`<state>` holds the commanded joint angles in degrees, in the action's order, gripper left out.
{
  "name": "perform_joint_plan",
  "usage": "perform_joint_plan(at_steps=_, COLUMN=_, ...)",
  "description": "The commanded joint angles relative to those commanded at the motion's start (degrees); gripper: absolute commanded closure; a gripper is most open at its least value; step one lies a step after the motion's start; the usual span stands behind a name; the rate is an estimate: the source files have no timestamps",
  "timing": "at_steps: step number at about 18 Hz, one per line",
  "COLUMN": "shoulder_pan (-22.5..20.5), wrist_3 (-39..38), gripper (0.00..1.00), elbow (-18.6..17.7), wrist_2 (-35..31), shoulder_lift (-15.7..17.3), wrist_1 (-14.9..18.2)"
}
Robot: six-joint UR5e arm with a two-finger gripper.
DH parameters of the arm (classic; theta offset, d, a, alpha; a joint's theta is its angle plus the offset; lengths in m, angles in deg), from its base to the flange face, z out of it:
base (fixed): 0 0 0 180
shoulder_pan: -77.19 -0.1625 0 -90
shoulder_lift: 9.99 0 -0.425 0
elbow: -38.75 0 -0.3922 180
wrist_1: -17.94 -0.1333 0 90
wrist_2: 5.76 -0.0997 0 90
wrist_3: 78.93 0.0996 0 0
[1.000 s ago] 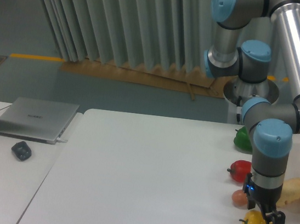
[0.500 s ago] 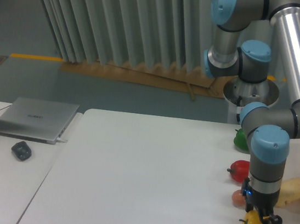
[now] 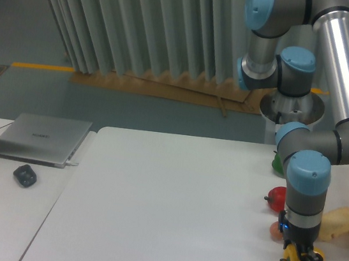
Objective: Place the yellow pepper in a basket
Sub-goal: 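Close the gripper on the yellow pepper's stem and lift it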
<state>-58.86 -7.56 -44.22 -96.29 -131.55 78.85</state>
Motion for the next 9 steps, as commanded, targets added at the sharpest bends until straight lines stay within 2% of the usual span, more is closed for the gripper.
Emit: perform_joint_plan(at_steps=9, shoulder_pan=-0.35, wrist_3=-2.45, gripper=0.42, elbow=-0.18, wrist_2=0.61, shoulder_lift=3.16, wrist_1=0.97)
